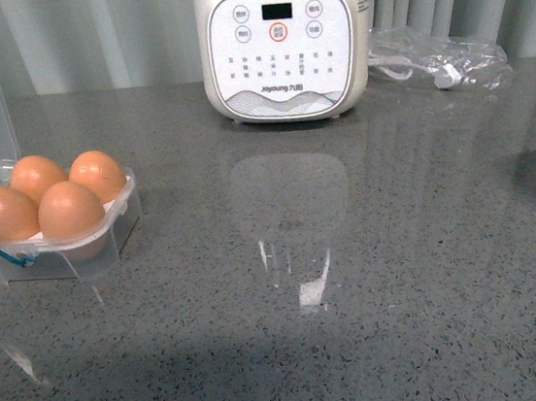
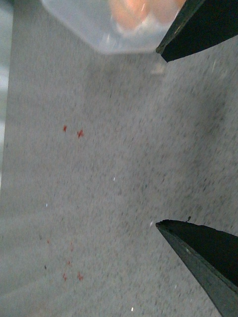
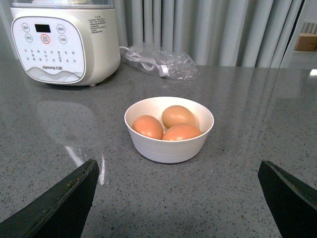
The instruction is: Put egg into box
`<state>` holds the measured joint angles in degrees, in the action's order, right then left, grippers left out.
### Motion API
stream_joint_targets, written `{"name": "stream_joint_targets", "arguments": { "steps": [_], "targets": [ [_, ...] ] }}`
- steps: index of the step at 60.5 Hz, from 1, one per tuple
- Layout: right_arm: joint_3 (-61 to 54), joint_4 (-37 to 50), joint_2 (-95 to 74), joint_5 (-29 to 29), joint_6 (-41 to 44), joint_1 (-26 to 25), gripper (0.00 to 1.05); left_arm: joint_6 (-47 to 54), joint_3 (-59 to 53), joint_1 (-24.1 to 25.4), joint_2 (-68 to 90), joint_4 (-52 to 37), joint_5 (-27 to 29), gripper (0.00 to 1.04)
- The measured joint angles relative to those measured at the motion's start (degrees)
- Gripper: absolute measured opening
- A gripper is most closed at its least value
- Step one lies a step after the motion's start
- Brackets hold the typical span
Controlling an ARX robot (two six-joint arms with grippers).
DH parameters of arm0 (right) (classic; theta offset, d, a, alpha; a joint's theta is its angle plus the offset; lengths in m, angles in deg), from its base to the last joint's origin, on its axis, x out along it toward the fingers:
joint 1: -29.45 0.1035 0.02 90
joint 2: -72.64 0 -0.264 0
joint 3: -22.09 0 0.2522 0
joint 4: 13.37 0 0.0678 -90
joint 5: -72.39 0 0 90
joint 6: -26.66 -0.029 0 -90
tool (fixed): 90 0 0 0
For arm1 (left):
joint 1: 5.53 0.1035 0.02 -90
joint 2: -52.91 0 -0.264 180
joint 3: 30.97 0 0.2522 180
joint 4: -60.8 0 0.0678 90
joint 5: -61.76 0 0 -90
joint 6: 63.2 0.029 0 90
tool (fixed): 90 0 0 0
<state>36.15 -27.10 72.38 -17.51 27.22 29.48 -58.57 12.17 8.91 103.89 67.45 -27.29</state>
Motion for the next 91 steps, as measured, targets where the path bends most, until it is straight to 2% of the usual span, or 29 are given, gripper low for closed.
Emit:
{"name": "stream_joint_targets", "arguments": {
  "steps": [5,11,34,51,65,91],
  "targets": [
    [0.0,0.0,0.0,0.0,0.0,0.0,0.98,2.1,2.2,3.6,4.9,-1.9,-1.6,0.98],
    [0.0,0.0,0.0,0.0,0.0,0.0,0.98,4.0,5.0,4.9,10.1,-4.3,-1.6,0.98],
    [0.0,0.0,0.0,0.0,0.0,0.0,0.98,4.8,14.3,3.8,24.8,-10.9,-0.7,0.98],
    [0.0,0.0,0.0,0.0,0.0,0.0,0.98,2.3,16.0,3.2,28.0,-12.1,-2.3,0.98],
    [0.0,0.0,0.0,0.0,0.0,0.0,0.98,-2.7,16.8,-0.1,28.2,-12.3,-3.1,0.98],
    [0.0,0.0,0.0,0.0,0.0,0.0,0.98,-11.1,16.5,-9.5,27.3,-11.0,-5.2,0.98]
  ]
}}
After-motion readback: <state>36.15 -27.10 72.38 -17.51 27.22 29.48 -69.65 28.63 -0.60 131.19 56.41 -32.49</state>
